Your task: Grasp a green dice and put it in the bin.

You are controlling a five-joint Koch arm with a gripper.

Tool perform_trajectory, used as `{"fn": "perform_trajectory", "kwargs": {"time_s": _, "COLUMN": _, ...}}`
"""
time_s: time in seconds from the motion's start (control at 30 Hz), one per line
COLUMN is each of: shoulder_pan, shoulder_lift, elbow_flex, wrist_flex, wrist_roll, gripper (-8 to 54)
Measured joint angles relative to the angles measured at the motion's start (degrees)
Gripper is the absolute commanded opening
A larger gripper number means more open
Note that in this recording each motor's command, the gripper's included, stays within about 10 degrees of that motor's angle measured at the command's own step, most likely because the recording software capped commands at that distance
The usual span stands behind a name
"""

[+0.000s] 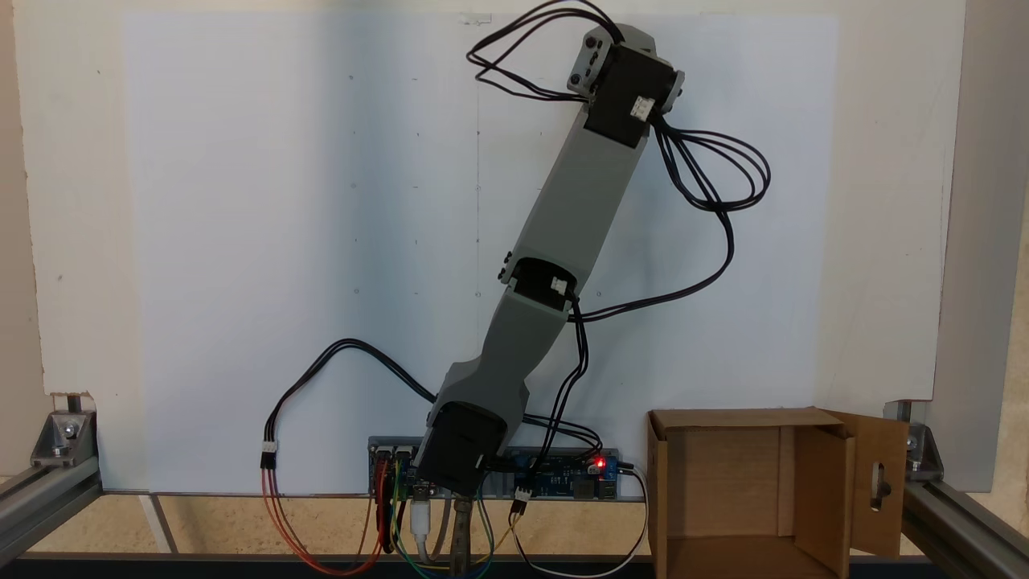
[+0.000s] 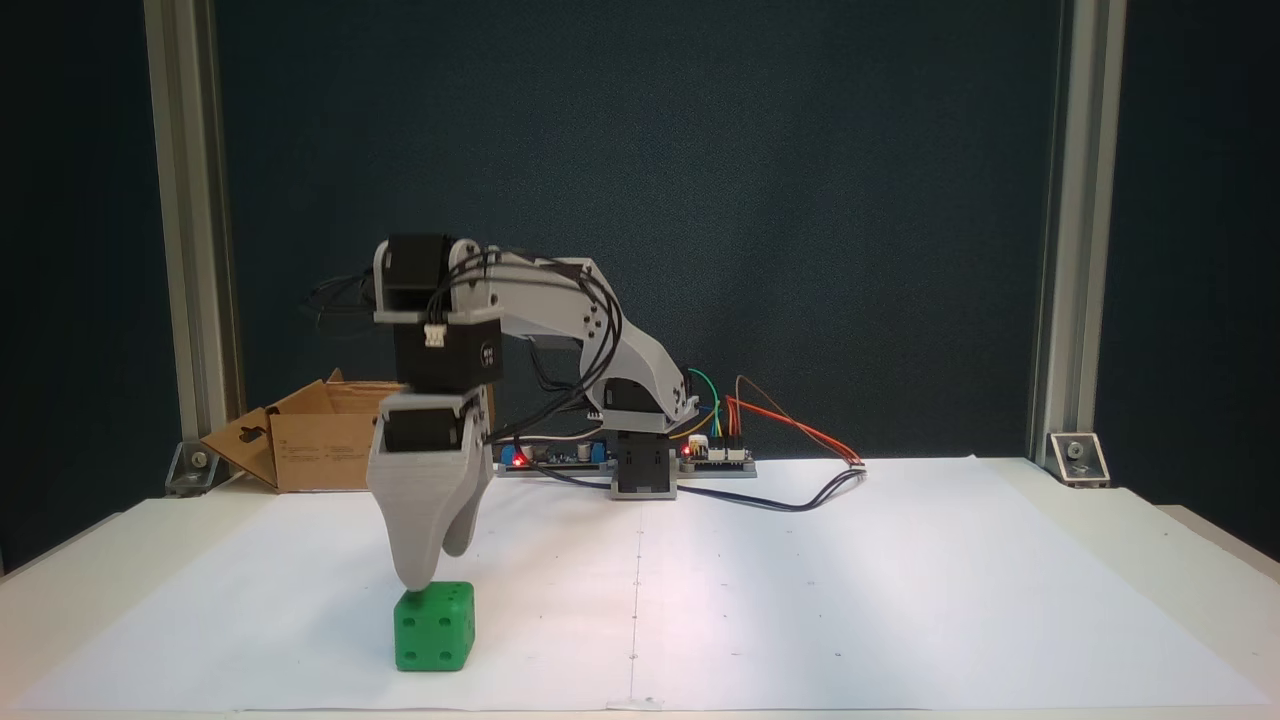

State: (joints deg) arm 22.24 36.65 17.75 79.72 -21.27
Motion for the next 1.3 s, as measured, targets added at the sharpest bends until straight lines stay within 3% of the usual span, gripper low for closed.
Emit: {"fn": "perform_trajectory", "kwargs": {"time_s": 1.3, "shoulder_pan": -1.1, "shoulder_lift": -5.1, "elbow_flex": 0.0, "wrist_flex": -6.1, "wrist_roll": 0.2, "gripper": 44.3}}
